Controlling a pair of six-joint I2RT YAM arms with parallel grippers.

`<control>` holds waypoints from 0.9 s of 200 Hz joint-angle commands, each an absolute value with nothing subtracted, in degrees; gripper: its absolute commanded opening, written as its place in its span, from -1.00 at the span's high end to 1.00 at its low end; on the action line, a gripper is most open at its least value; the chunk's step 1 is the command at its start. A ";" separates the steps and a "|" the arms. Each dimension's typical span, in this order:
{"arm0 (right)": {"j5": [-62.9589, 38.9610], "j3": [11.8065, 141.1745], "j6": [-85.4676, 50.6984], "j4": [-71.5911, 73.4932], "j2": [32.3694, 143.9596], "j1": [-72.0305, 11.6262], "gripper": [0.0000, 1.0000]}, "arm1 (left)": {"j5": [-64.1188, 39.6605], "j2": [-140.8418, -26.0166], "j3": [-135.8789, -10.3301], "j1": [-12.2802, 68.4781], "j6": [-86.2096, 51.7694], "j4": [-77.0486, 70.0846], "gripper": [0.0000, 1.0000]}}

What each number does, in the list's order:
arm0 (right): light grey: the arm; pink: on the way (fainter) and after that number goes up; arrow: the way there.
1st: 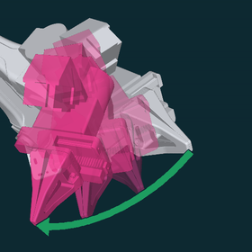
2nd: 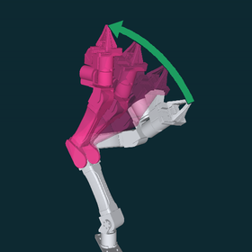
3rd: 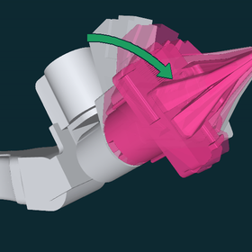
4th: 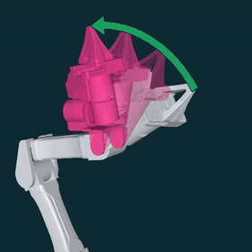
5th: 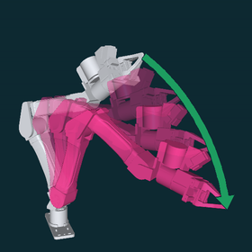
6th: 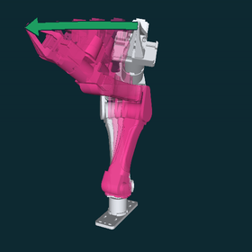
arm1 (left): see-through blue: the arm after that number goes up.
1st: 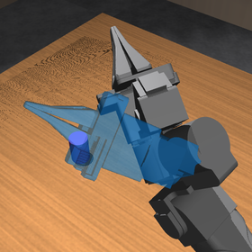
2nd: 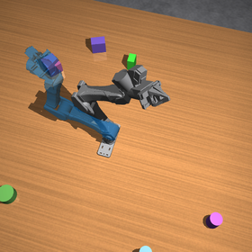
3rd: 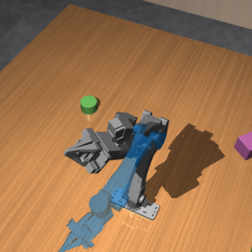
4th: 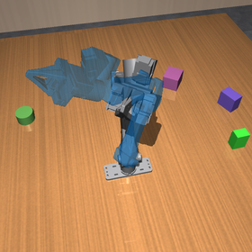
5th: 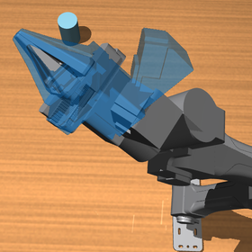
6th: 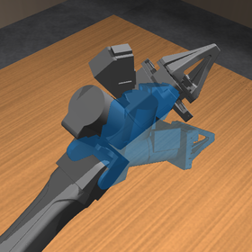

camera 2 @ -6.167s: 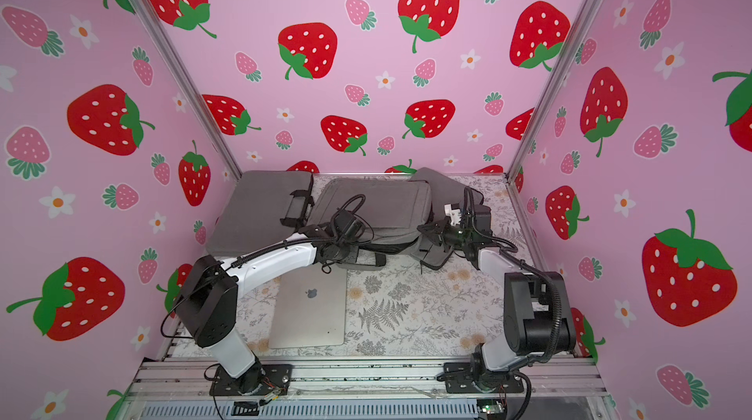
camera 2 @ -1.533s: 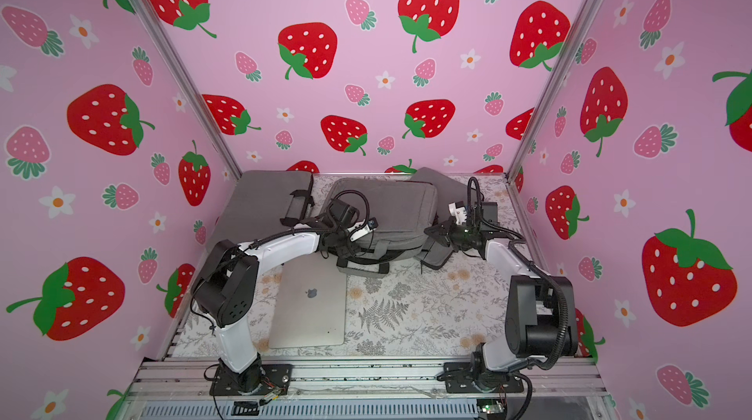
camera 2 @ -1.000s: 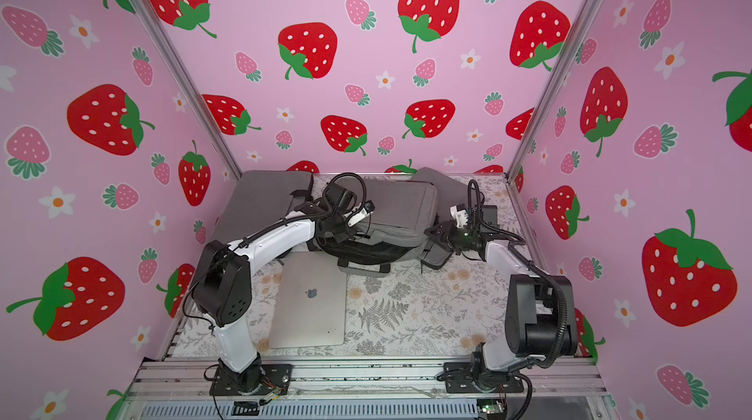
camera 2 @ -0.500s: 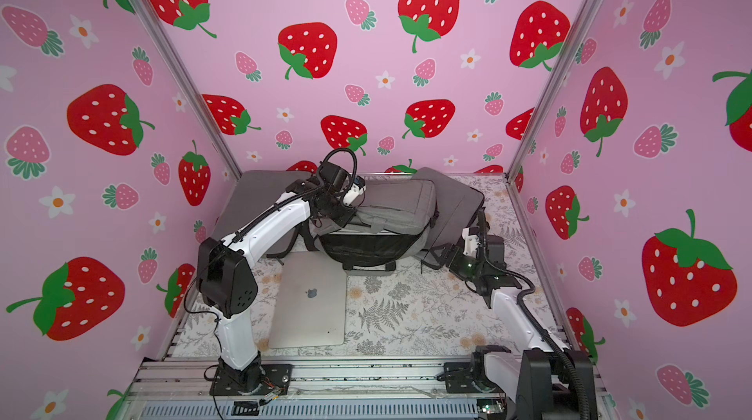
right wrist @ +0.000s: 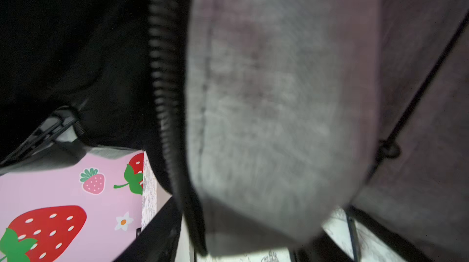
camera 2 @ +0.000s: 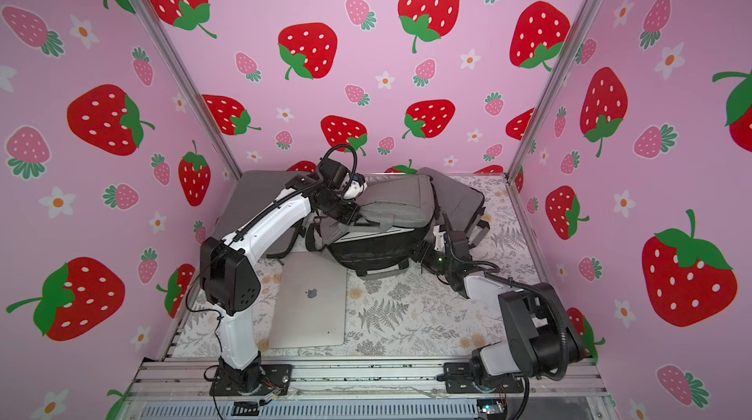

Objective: Open the zippered laptop bag and take out the laptop
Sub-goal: Open the bag flap on the zippered laptop bag.

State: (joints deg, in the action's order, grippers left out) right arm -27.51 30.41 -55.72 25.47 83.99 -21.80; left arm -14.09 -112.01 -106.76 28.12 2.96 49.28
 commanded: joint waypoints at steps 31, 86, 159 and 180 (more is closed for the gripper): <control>-25.71 34.34 -58.03 32.22 87.40 -22.85 0.40 | -24.06 -107.52 -111.87 28.30 -2.27 49.66 1.00; -23.94 40.38 -51.96 21.95 84.42 -22.29 1.00 | -23.52 -103.40 -113.84 28.30 -2.16 49.82 1.00; -25.46 51.17 -48.57 16.59 88.22 -21.51 1.00 | -14.66 -100.20 -121.92 27.96 2.70 55.90 1.00; -25.53 53.35 -48.54 17.11 90.46 -22.79 1.00 | -11.65 -100.29 -125.59 26.91 4.23 58.93 1.00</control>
